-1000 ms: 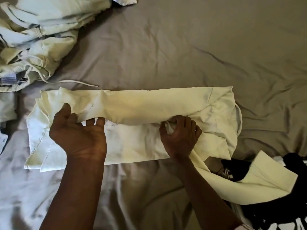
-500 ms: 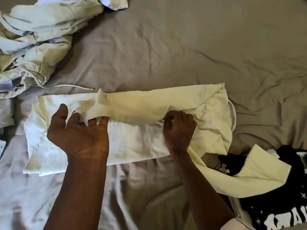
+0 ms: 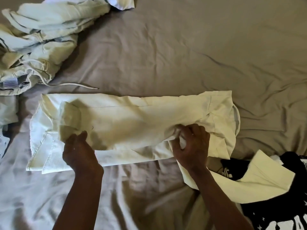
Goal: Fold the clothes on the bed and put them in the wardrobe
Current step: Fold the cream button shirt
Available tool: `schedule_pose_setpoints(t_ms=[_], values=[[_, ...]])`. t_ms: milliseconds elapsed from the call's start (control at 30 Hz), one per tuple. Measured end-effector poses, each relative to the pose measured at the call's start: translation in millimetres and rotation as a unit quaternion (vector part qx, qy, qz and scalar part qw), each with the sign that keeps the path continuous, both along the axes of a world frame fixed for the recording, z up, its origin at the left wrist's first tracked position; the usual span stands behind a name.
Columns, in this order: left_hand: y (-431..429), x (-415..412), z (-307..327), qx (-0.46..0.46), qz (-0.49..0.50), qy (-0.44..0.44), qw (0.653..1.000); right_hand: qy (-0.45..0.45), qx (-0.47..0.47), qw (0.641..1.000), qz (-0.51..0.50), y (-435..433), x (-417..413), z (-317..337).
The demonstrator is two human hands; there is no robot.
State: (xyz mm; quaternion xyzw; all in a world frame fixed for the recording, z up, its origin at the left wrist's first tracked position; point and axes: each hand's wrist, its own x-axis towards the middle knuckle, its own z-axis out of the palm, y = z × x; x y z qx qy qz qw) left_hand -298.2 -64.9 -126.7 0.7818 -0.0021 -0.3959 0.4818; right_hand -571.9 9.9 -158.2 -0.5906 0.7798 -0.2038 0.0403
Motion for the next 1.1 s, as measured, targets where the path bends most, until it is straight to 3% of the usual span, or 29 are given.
schedule_pose_setpoints(t_ms=[100,200,233,300,333,400,433,467,633,700,733,767,833,867,933,1033,1067,1100], values=[[18.3,-3.1,1.7,0.124,-0.085,-0.239,0.959,-0.09,-0.054,0.986,-0.127,-26.2,1.4,3.8],[18.6,-4.8,16.3,-0.008,-0.205,-0.434,0.877,-0.125,0.002,0.973,-0.194,-57.1,-8.0,-1.1],[6.2,-1.1,19.4,-0.046,-0.248,-0.462,0.85,-0.138,0.056,0.967,-0.208,-66.4,-11.5,-3.7],[-25.5,13.5,11.5,-0.028,-0.362,-0.459,0.811,-0.139,0.175,0.952,-0.208,-82.6,-13.5,-13.0],[-41.0,20.0,3.9,0.017,-0.435,-0.449,0.781,-0.122,0.22,0.948,-0.197,-88.3,-12.4,-17.8],[-62.1,29.7,-8.4,0.131,-0.554,-0.451,0.687,-0.097,0.265,0.943,-0.177,-95.6,-7.4,-28.7],[-70.2,35.5,-14.7,0.172,-0.577,-0.444,0.664,-0.094,0.269,0.942,-0.175,-97.6,-4.4,-33.9],[-77.8,42.4,-18.8,0.19,-0.577,-0.425,0.671,-0.091,0.265,0.943,-0.178,-97.5,-2.4,-39.5],[-106.0,89.1,-12.2,0.149,-0.459,-0.26,0.836,-0.029,0.229,0.956,-0.183,-89.5,5.6,-60.5],[-105.5,106.2,-4.4,0.132,-0.465,-0.161,0.861,-0.011,0.215,0.958,-0.188,-89.1,7.7,-63.5],[-103.6,111.8,-1.6,0.142,-0.491,-0.138,0.848,0.004,0.202,0.96,-0.192,-89.4,7.7,-62.1],[-102.0,116.3,-0.4,0.151,-0.538,-0.161,0.813,0.026,0.189,0.963,-0.19,-90.4,10.0,-57.9],[-97.4,118.0,-2.8,0.199,-0.617,-0.292,0.703,0.069,0.154,0.977,-0.13,-93.6,24.9,-46.1],[-94.6,116.6,-2.2,0.201,-0.618,-0.353,0.672,0.076,0.138,0.985,-0.075,-95.0,40.8,-43.1],[-94.6,113.9,0.7,0.16,-0.587,-0.407,0.682,0.052,0.14,0.989,-0.009,-93.8,73.0,-45.5],[-106.5,121.0,12.3,0.162,-0.582,-0.371,0.705,0.04,0.196,0.978,-0.052,-86.4,96.0,-64.6],[-111.2,126.0,14.0,0.169,-0.59,-0.386,0.688,0.046,0.2,0.977,-0.062,-85.2,96.1,-69.5],[-117.5,130.9,16.5,0.181,-0.602,-0.429,0.648,0.051,0.197,0.977,-0.066,-85.6,97.1,-72.3]])
